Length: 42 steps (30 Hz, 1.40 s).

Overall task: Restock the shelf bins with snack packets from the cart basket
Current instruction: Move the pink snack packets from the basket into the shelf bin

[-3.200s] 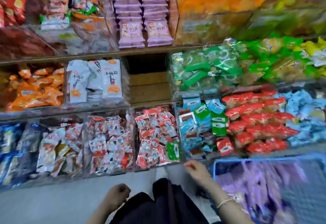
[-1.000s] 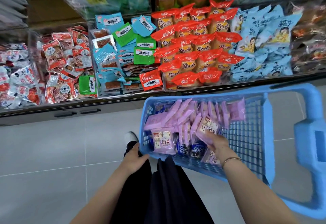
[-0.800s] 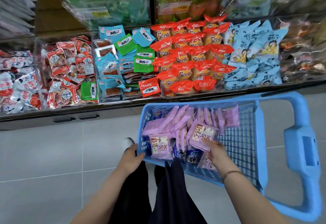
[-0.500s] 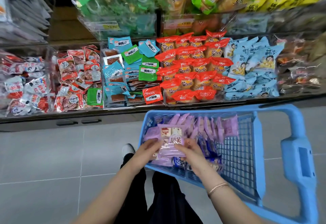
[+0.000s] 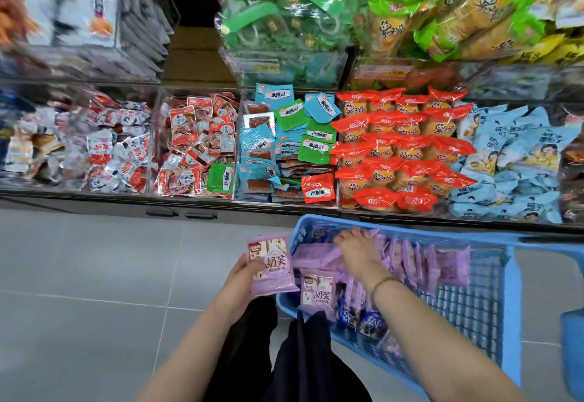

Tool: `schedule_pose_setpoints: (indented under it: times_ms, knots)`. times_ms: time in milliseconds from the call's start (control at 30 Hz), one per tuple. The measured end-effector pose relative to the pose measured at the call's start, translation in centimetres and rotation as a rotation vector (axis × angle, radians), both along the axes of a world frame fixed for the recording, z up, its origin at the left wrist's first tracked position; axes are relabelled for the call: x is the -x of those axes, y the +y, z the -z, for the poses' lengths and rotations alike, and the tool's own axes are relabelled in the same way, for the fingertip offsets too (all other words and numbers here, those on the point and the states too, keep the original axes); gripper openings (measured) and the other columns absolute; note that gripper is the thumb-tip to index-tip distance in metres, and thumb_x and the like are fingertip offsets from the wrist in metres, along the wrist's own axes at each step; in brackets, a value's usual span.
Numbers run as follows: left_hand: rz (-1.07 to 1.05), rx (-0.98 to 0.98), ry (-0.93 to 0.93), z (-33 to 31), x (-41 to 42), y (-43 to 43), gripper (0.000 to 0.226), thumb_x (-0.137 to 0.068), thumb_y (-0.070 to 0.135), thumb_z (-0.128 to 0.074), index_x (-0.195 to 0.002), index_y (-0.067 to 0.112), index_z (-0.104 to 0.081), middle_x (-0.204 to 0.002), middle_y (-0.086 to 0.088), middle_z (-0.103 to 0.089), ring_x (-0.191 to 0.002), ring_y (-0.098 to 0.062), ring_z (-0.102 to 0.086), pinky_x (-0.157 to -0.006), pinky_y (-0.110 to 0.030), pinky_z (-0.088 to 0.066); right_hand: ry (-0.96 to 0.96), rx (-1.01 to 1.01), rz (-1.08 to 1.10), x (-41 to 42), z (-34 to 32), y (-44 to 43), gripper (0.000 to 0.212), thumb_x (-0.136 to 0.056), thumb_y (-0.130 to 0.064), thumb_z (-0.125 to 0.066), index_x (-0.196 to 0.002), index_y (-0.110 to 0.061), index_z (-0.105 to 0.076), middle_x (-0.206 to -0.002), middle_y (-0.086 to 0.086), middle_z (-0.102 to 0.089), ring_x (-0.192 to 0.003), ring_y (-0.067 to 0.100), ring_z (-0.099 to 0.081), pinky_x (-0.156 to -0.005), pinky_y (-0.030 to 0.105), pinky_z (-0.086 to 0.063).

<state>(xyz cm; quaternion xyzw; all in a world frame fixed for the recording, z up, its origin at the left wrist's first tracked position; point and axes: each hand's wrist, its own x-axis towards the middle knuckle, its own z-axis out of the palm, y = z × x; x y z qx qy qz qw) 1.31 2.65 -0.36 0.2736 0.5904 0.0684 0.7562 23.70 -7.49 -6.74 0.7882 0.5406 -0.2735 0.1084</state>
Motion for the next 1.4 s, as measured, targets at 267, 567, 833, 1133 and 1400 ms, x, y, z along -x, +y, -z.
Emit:
schedule_pose_setpoints:
  times_ms: [267, 567, 833, 1133, 1400]
  knots:
    - [-0.016, 0.021, 0.001, -0.3, 0.8, 0.0, 0.033, -0.092, -0.002, -0.044, -0.125, 0.002, -0.049, -0.113, -0.025, -0.062, -0.080, -0.030, -0.062, -0.049, -0.025, -0.053, 0.262, -0.515, 0.341, 0.3, -3.0, -2.5, 0.016, -0.095, -0.016, -0.050, -0.099, -0.015, -0.065, -0.096, 0.000, -0.068, -0.094, 0.022, -0.059, -0.086, 0.037, -0.044]
    - [0.046, -0.003, 0.073, -0.1, 0.4, -0.5, 0.034, -0.092, 0.003, -0.048, -0.125, 0.003, -0.050, -0.118, -0.024, -0.063, -0.098, -0.035, -0.062, -0.071, -0.037, -0.050, 0.099, -0.076, -0.004, 0.5, -0.2, -2.1, 0.060, -0.086, -0.017, -0.061, -0.141, -0.018, -0.038, -0.146, -0.001, -0.036, -0.136, 0.016, -0.029, -0.112, 0.029, -0.019]
    - [-0.044, -0.030, 0.084, -0.6, 3.4, -0.6, 0.027, -0.091, 0.001, -0.047, -0.117, 0.007, -0.054, -0.105, -0.018, -0.067, -0.083, -0.030, -0.064, -0.061, -0.032, -0.050, 0.084, -0.437, 0.225, -0.5, -1.8, -1.7, 0.026, -0.090, -0.019, -0.058, -0.115, -0.021, -0.064, -0.112, -0.005, -0.064, -0.104, 0.020, -0.053, -0.086, 0.033, -0.041]
    - [0.095, -0.021, 0.014, -1.4, 0.6, -2.1, 0.026, -0.095, 0.020, -0.039, -0.102, 0.007, -0.060, -0.083, -0.011, -0.074, -0.070, -0.026, -0.068, -0.061, -0.029, -0.052, 0.941, -0.407, 0.874, 0.1, -7.4, -4.3, 0.013, -0.088, -0.034, -0.063, -0.100, -0.029, -0.063, -0.094, -0.003, -0.071, -0.081, 0.015, -0.068, -0.066, 0.028, -0.055]
    - [0.288, -0.008, -0.043, -0.2, -1.5, -3.9, 0.062, -0.094, 0.062, -0.029, -0.117, 0.015, -0.063, -0.109, -0.016, -0.071, -0.097, -0.033, -0.069, -0.075, -0.038, -0.056, 0.980, -0.308, 0.915, 3.6, -7.4, -5.1, 0.017, -0.088, -0.031, -0.063, -0.098, -0.017, -0.062, -0.063, -0.011, -0.060, -0.046, 0.000, -0.049, -0.049, 0.012, -0.041]
